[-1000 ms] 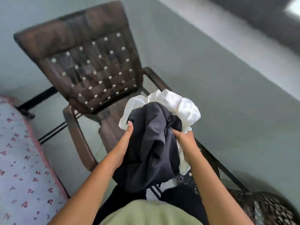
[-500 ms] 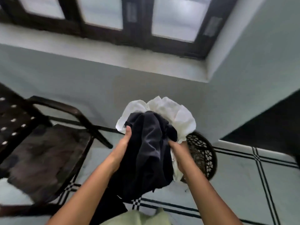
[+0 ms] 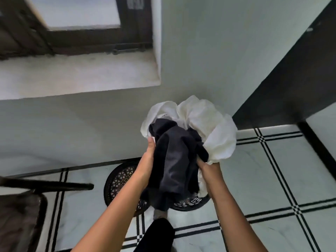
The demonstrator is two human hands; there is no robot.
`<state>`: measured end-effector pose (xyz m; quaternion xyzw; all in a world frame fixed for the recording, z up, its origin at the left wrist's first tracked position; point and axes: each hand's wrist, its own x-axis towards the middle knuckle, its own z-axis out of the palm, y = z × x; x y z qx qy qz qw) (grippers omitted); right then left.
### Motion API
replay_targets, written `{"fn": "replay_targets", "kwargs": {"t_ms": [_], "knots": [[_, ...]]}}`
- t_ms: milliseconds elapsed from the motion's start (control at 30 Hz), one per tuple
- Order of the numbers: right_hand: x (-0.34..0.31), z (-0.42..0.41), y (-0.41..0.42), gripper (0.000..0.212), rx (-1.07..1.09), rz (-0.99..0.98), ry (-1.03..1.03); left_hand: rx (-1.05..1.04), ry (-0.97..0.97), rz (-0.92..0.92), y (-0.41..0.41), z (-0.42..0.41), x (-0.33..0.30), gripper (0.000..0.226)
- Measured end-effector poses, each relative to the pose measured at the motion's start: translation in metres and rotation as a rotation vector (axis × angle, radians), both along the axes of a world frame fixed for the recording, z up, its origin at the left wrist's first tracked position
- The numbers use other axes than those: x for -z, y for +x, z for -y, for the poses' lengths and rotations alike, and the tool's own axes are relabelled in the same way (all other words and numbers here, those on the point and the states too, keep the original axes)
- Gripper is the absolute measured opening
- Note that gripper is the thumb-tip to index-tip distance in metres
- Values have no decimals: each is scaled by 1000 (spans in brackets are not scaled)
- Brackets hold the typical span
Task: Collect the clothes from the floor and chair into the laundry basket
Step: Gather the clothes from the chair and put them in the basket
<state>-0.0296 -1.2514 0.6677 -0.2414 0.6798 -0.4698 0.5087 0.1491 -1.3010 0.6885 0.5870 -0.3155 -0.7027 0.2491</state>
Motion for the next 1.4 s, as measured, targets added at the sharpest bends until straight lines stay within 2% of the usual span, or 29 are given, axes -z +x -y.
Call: {"fn": "replay_targets", "kwargs": {"t_ms": [133, 233, 300, 333, 400, 433, 533, 733, 833, 933, 1033, 1133, 1200, 1267, 1333, 1400], "knots": [[76, 18, -14, 29, -32, -91, 101, -59, 137, 12, -28, 29, 94, 75], [163, 20, -23, 45, -160, -251, 325, -32, 267, 63, -44, 21, 179, 73], [228, 13, -29, 69, -370, -403, 524, -39, 401, 157, -53, 7, 240, 96], [252, 10, -30, 76, -518, -489, 614, -32, 426, 231, -58, 3, 262, 97], [304, 1, -31, 82, -777, -575, 731, 36, 363, 423, -66, -10, 311, 73], [312, 0, -30, 83, -866, -614, 733, 142, 310, 496, -65, -11, 317, 69], [368, -8, -31, 86, -1059, -629, 717, 415, 230, 658, -60, -26, 376, 79], [456, -6, -45, 80, -1326, -778, 730, 676, 233, 793, -62, -14, 471, 90], [479, 2, -52, 83, -1377, -867, 728, 796, 238, 832, -63, -3, 499, 90], [485, 5, -50, 87, -1414, -877, 771, 865, 213, 883, -62, 4, 503, 90], [465, 9, -43, 80, -1460, -943, 756, 854, 185, 959, -55, -1, 477, 86], [416, 13, -37, 60, -1414, -986, 733, 758, -57, 1007, -47, -13, 430, 66], [367, 18, -26, 47, -1361, -1040, 616, 561, -322, 953, -34, -27, 387, 47], [332, 18, -18, 42, -1252, -1058, 444, 346, -493, 913, -25, -44, 360, 33], [299, 17, 4, 36, -1109, -937, 259, 71, -435, 871, -6, -63, 341, 25], [280, 14, 35, 31, -987, -710, 151, -136, -266, 835, 18, -83, 347, 20]]}}
